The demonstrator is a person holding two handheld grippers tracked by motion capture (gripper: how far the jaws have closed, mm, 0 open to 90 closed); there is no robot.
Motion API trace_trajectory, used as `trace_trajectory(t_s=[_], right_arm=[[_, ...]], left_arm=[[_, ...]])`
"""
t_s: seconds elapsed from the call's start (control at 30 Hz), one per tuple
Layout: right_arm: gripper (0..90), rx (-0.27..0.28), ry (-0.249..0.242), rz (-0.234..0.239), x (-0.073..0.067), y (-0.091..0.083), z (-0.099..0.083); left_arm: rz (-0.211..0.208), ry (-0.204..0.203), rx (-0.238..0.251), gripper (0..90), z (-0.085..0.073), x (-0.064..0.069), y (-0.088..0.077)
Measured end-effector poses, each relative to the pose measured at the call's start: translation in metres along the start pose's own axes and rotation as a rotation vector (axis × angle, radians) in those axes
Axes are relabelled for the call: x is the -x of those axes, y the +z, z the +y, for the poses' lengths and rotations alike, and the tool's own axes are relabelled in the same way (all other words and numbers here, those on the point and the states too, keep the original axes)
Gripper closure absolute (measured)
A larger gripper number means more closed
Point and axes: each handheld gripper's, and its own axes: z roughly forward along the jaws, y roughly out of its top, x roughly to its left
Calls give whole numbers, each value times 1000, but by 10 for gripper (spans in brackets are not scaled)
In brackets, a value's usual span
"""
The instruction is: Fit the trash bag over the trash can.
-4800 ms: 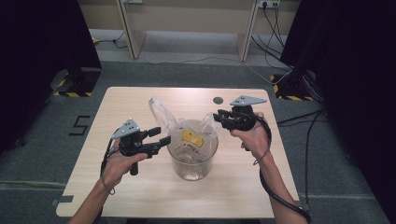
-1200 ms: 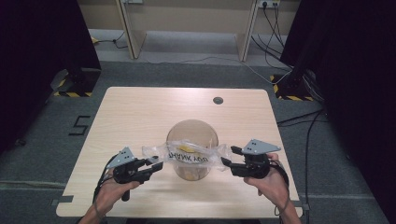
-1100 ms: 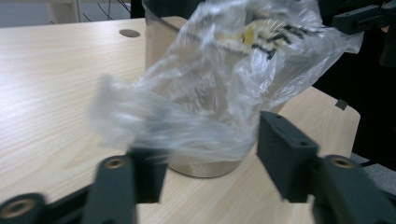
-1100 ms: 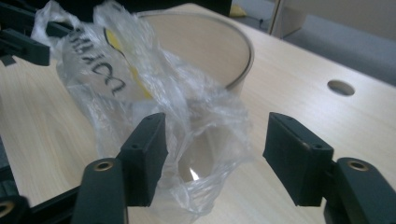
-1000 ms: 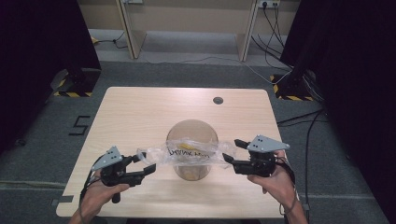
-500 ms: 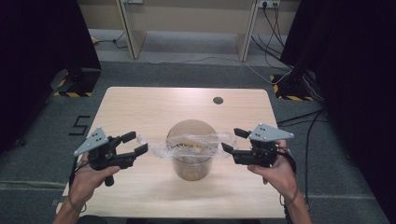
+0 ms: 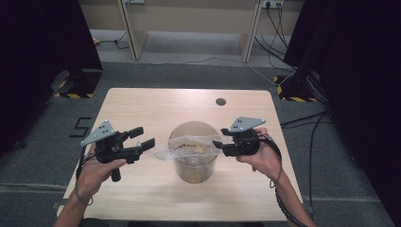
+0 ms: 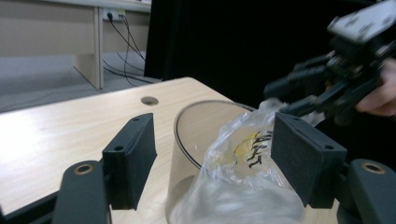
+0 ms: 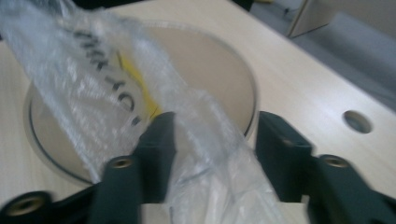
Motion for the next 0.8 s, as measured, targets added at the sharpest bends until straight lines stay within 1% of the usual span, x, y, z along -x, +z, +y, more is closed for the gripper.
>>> trace_trajectory(t_s=[0.03,0.07,0.1,0.13,0.17,0.2,0.23,0.3,0.4,0.47,0.5,0.53,0.57,0.6,0.63,0.67,0.73,0.77,0.8], right_arm=[[628,-9,8,27,1,5,-6],[628,-9,8,27,1,5,-6],[648,-8,7,31,1,5,-8],[700,3,5,25,-1,3,-9],[714,8,2,24,-2,2,-9],[714,8,2,24,-2,2,-9],[732,22,6,14,-5,-1,-8],[738,29,6,7,-5,-3,-7],[746,43,26,-14,-1,-6,-4],[747,52,54,-17,5,-3,-4],[747,53,65,-15,8,-2,-4],[747,58,84,-19,12,2,-5],[747,59,92,-22,14,3,-5],[747,59,92,-22,14,3,-5],[747,61,99,-23,15,5,-6],[746,68,115,-22,18,8,-7],[746,70,120,-23,20,9,-7],[746,76,127,-22,21,11,-7],[746,76,127,-22,21,11,-7]], left_arm=[[6,10,11,306,6,2,-3],[6,10,11,306,6,2,-3],[9,16,3,306,8,3,-1],[24,17,-33,310,7,4,10],[27,9,-56,311,5,4,16],[27,9,-56,315,5,4,16],[24,-6,-81,319,1,3,23],[20,-31,-137,322,-11,-1,34],[-2,-50,-215,357,-32,-5,46],[-9,-45,-230,422,-38,-7,48],[-14,-49,-232,461,-41,-8,48],[-21,-49,-235,560,-43,-9,49],[-44,-57,-238,614,-47,-13,49],[-44,-57,-238,658,-47,-13,49],[-63,-73,-240,658,-49,-14,49],[-83,-93,-232,735,-53,-15,49],[-90,-98,-226,804,-54,-16,49],[-95,-107,-210,837,-56,-16,48],[-95,-107,-210,851,-56,-16,48]])
